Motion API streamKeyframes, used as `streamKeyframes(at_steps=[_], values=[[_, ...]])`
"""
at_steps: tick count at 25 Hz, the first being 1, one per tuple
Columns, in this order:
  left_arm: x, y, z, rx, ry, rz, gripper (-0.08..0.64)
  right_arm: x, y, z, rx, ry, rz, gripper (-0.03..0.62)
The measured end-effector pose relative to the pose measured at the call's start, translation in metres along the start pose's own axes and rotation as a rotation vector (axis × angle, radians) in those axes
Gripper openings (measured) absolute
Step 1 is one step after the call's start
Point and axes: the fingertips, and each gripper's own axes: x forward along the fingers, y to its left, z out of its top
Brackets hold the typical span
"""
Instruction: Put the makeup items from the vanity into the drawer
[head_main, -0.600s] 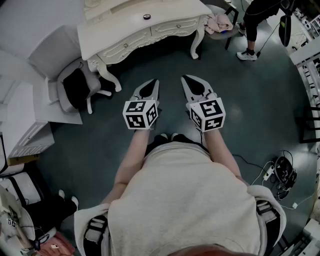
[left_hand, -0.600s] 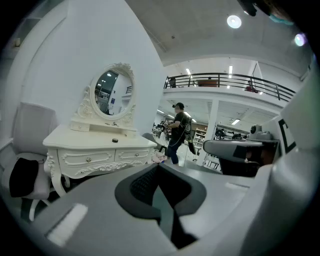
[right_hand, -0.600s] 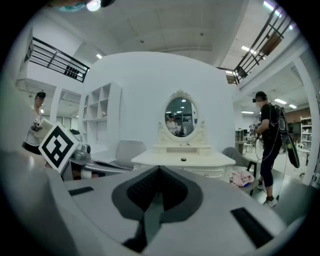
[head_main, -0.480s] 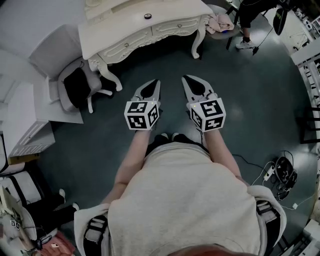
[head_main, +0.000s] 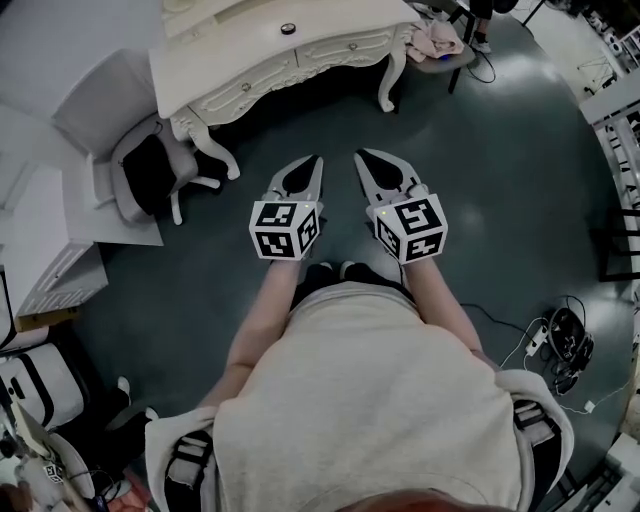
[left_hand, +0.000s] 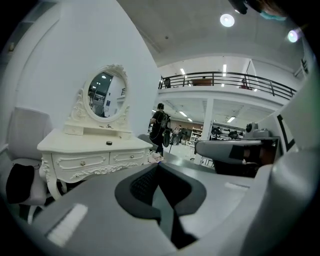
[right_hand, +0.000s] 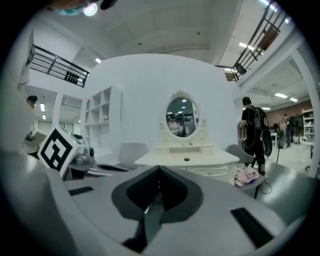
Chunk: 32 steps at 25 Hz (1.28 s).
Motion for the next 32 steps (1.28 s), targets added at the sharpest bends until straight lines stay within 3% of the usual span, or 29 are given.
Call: streamKeyframes(at_steps=[7, 16, 24, 28, 32], values=[[0.019, -0.025, -0.009, -0.005, 0.002, -0.037, 0.009, -0.012, -0.003, -0.013, 0.017, 0.001, 0.032, 0.008], [0.032, -0.026, -0.02, -0.012, 0.036, -0.027, 0.009, -0.01, -0.036, -0.028, 0.082, 0.003, -0.026, 0.008], [0.091, 0.044, 0.002, -0.005, 0.045, -0.013, 0.009, 0.067, -0.076, -0.011, 0.079, 0.004, -0.067, 0.008], [0.131, 0.101, 0.041, -0.024, 0.006, 0.016, 0.009, 0.13, -0.097, 0.021, 0.014, -0.025, -0.056, 0.008], [0.167, 0.136, 0.072, -0.024, -0.01, -0.014, 0.009, 0.19, -0.104, 0.039, 0.016, -0.017, -0.03, 0.008]])
